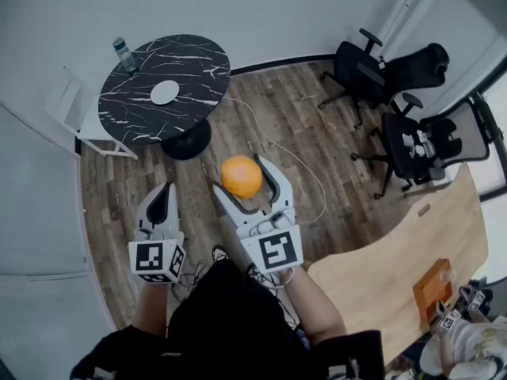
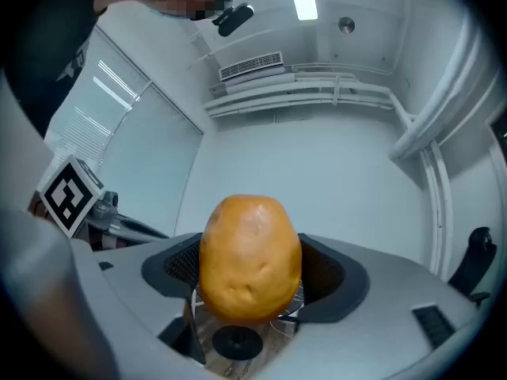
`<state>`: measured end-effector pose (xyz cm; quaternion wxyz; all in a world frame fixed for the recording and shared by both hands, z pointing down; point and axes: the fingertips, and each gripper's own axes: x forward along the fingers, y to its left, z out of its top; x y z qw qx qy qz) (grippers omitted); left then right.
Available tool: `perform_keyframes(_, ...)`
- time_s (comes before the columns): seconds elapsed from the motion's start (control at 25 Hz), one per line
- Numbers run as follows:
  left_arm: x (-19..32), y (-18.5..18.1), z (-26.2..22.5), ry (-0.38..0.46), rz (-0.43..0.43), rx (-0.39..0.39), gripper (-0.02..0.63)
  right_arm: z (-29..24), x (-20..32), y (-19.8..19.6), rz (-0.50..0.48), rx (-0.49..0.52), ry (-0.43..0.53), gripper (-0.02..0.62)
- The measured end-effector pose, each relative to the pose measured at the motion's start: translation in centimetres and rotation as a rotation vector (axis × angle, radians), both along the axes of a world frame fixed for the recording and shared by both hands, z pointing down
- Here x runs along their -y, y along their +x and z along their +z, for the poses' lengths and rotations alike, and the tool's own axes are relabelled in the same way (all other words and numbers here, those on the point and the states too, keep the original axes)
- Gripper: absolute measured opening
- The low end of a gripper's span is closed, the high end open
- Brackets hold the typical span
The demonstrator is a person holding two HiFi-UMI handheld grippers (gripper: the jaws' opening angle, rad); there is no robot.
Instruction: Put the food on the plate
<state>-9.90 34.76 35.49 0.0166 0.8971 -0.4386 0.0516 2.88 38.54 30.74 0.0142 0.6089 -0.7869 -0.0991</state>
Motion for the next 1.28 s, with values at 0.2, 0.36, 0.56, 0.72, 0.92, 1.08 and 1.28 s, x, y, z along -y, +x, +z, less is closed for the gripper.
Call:
perform_keyframes(0.2, 1.9, 0.1, 1.1, -0.022, 0.025, 0.015, 0.0, 1.0, 1.8, -0.4, 0.011, -0.012, -0.03, 0.345)
perform_keyframes(0.36, 3.6, 0.2, 1.7, -0.032, 0.048, 0.015, 0.0, 1.3, 3.4, -0.5, 0.023, -0.008, -0.026, 0.345)
perform_keyframes(0.56, 6.2, -0.3, 1.5, -0.025, 0.092, 0.006, 0.0, 0.8, 6.1, -0.9, 0.06, 0.002, -0.009, 0.345)
perform_keyframes(0.72, 8.3, -0.8, 1.6, -0.025, 0.103, 0.002, 0.0, 0.3, 7.8, -1.2, 0.077, 0.002, 0.007, 0.345)
perform_keyframes(0.92, 10.4, -0.1, 2.9, -0.049, 0.125, 0.003, 0.0, 0.9, 9.6, -0.5, 0.088, -0.015, -0.01, 0.345)
perform_keyframes(1.08, 12.9, 1.2, 3.7, -0.066, 0.124, 0.011, 0.0, 2.1, 11.7, 0.8, 0.085, -0.017, -0.032, 0.345)
perform_keyframes(1.28, 17.4, 3.7, 3.7, -0.072, 0.124, 0.03, 0.0, 2.4, 15.9, 3.5, 0.082, 0.0, -0.04, 0.345)
